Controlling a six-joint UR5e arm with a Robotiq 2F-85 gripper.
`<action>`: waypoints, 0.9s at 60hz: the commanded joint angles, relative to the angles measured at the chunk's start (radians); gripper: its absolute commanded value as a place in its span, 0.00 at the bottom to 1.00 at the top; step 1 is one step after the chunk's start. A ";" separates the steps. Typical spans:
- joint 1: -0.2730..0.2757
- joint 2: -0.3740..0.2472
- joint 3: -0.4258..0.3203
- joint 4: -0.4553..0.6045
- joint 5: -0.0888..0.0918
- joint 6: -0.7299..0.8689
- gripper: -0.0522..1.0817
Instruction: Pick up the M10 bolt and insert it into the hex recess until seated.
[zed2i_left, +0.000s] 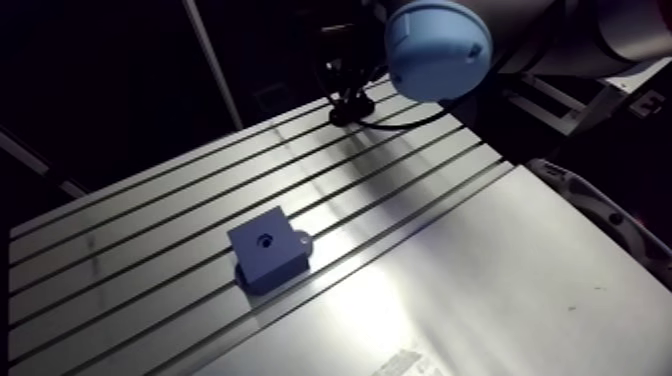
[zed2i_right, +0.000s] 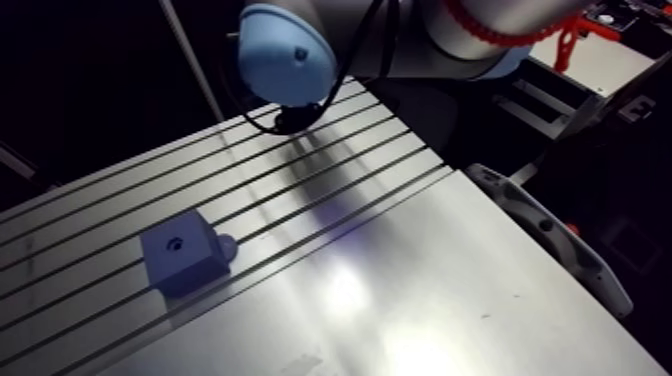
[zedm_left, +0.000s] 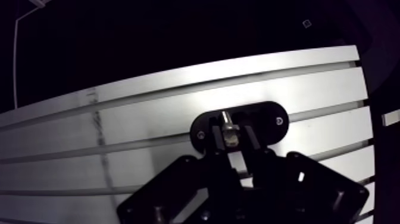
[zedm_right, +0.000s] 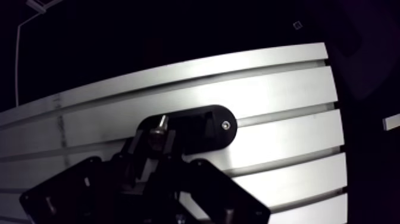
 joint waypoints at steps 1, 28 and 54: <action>0.003 -0.023 -0.012 0.017 0.000 0.000 0.80; 0.022 -0.181 -0.057 0.277 -0.006 -0.019 0.82; 0.133 -0.301 -0.140 0.699 -0.189 -0.107 0.83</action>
